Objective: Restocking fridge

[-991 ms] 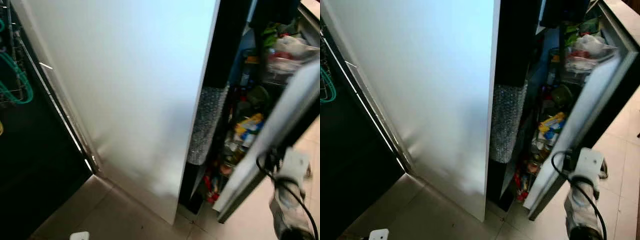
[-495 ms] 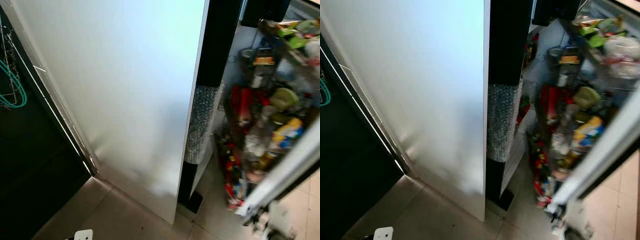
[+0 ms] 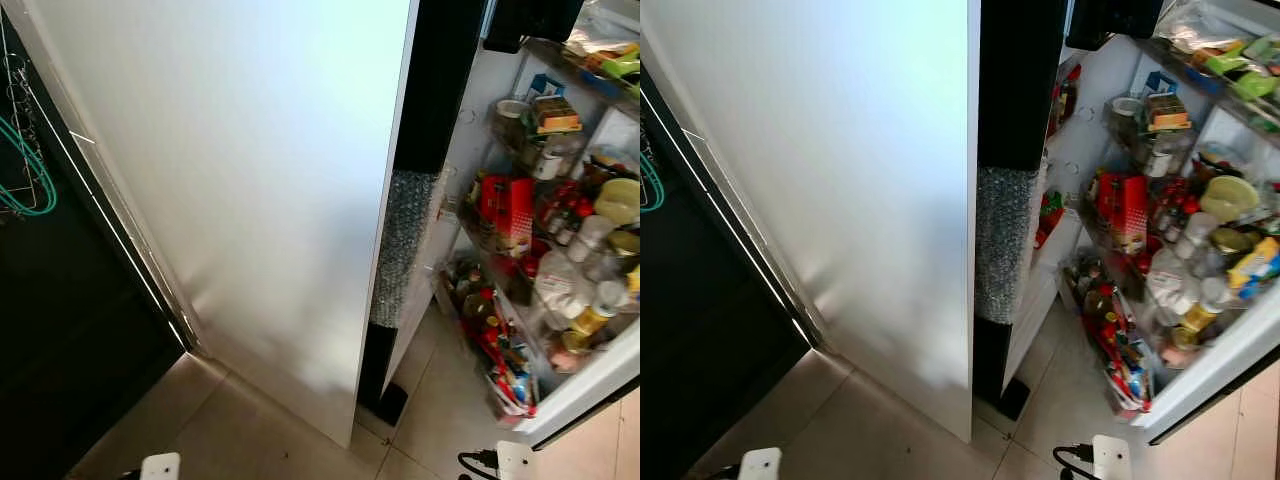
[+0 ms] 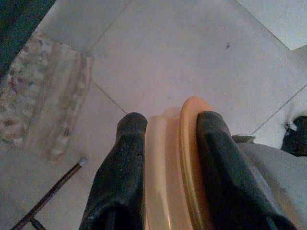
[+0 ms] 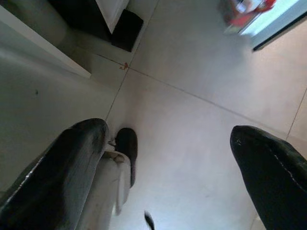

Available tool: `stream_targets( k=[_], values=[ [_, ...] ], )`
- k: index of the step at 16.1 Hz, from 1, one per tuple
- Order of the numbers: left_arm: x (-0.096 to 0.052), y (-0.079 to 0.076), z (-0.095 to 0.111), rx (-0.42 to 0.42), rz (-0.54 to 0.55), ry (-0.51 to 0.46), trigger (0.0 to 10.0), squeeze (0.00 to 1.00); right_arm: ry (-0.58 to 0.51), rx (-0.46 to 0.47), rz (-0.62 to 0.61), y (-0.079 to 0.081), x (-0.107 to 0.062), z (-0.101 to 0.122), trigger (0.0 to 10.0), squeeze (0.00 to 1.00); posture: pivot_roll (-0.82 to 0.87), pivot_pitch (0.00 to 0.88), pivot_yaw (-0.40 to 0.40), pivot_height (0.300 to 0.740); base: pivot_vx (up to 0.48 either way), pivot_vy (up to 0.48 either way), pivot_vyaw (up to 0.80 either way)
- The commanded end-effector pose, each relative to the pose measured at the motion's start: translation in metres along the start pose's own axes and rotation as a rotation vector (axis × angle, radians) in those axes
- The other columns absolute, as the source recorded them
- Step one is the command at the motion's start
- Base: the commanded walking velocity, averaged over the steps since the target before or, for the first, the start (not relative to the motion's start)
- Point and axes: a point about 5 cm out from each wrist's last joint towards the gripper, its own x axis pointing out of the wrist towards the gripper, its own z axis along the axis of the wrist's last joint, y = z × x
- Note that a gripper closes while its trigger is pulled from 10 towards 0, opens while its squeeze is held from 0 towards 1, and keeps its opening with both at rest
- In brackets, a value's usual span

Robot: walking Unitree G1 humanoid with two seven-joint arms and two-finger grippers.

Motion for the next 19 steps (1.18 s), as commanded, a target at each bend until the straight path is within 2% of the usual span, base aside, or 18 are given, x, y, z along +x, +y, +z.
stream_targets(
  k=[1,5,8,10,13,15,17,18,19],
  values=[
    [-0.002,0.01,-0.008,-0.007,0.011,0.027,10.0,0.0,0.031,0.037,-0.019,-0.002,-0.001,-0.008,10.0,0.0,0.03,0.0,0.018,0.74,0.0,-0.368,0.0],
    [-0.004,0.013,-0.018,0.004,0.008,0.043,10.0,0.0,0.043,0.068,-0.024,-0.002,-0.002,-0.013,10.0,0.0,0.02,0.0,0.026,0.74,0.0,-0.408,0.0],
    [-0.003,0.002,-0.017,0.011,-0.009,0.042,10.0,0.0,0.034,0.056,-0.024,-0.001,-0.001,-0.01,10.0,0.0,0.02,0.0,0.029,0.74,0.0,-0.428,0.8],
    [-0.003,-0.009,-0.018,0.014,-0.021,0.043,10.0,0.0,0.036,0.068,-0.011,0.0,0.0,-0.006,10.0,0.0,0.02,0.0,0.03,0.74,0.0,-0.428,0.0],
    [-0.003,-0.016,-0.021,0.01,-0.027,0.048,10.0,0.0,0.023,0.076,-0.014,-0.001,-0.001,-0.007,10.0,0.0,0.02,0.0,0.024,0.74,0.0,-0.426,0.0],
    [-0.004,-0.017,-0.025,0.002,-0.024,0.053,10.0,0.0,0.013,0.046,-0.018,-0.002,-0.001,-0.007,10.0,0.0,0.02,0.0,0.024,0.74,0.0,-0.426,0.0],
    [-0.005,-0.016,-0.028,-0.002,-0.021,0.06,10.0,0.0,0.012,0.021,-0.025,-0.006,-0.002,-0.01,10.0,0.0,0.02,0.0,0.023,0.74,0.0,-0.426,0.8],
    [-0.005,-0.015,-0.029,-0.003,-0.019,0.063,10.0,0.0,0.017,0.051,-0.021,-0.006,-0.002,-0.011,10.0,0.0,0.02,0.0,0.022,0.74,0.0,-0.428,0.8],
    [-0.005,-0.013,-0.029,-0.005,-0.017,0.064,10.0,0.0,0.026,0.037,0.001,-0.004,-0.003,-0.014,10.0,0.0,0.02,0.0,0.022,0.74,0.0,-0.428,0.72]
  ],
)
